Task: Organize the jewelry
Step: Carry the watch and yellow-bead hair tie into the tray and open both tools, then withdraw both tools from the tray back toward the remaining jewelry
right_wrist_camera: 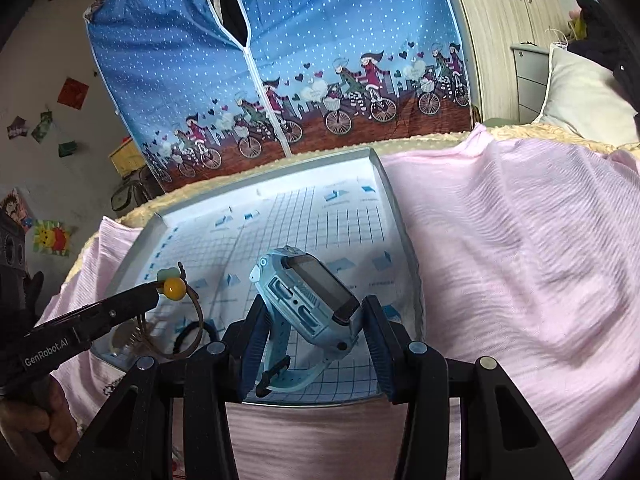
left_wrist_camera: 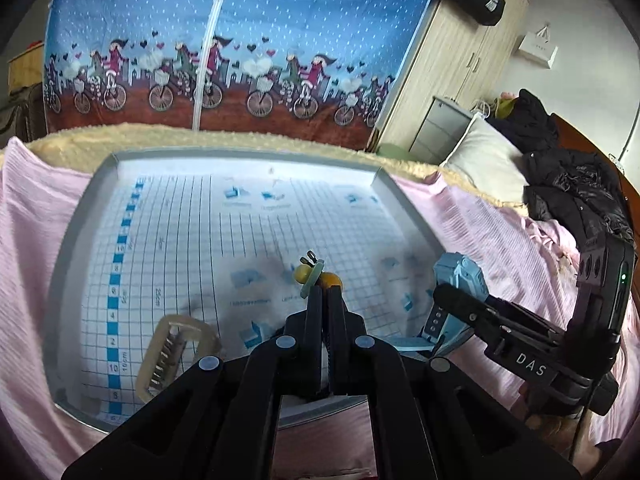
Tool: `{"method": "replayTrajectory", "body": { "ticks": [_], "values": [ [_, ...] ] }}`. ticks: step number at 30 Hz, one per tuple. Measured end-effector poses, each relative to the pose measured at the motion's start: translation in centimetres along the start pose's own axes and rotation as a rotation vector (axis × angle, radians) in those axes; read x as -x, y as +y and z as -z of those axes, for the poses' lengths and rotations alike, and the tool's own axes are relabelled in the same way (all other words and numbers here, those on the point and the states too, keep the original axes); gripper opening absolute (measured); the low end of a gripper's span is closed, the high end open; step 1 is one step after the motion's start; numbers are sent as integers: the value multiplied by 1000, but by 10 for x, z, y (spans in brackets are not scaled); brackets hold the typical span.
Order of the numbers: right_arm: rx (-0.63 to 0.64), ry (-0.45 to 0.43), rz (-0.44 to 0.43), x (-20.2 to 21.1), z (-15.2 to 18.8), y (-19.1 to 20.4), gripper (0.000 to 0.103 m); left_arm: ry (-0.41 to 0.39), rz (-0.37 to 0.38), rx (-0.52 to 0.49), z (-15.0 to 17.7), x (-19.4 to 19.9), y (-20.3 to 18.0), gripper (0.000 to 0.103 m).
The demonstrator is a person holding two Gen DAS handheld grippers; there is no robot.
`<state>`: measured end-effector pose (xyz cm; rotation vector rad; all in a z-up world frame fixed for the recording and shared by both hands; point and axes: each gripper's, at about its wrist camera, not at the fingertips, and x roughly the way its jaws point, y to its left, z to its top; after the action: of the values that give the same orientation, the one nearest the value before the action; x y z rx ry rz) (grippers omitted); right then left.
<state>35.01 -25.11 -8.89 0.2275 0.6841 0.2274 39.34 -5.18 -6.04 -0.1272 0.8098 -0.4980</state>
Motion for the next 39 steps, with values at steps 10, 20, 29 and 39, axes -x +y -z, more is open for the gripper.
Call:
{"method": "replayTrajectory", "body": {
  "ticks": [10, 20, 29, 39],
  "values": [
    [26, 40, 23, -1, 0, 4, 53, 73, -53, 42, 13, -8, 11, 4],
    [86, -80, 26, 52, -13, 23, 82, -83, -110, 85, 4, 69, 2, 82],
    [173, -231, -48, 145, -7, 55, 103, -389, -201, -61, 32, 178, -46, 102],
    [232, -325, -29, 233, 52, 79, 103, -424, -300, -158, 121, 242, -92, 102]
  ]
}}
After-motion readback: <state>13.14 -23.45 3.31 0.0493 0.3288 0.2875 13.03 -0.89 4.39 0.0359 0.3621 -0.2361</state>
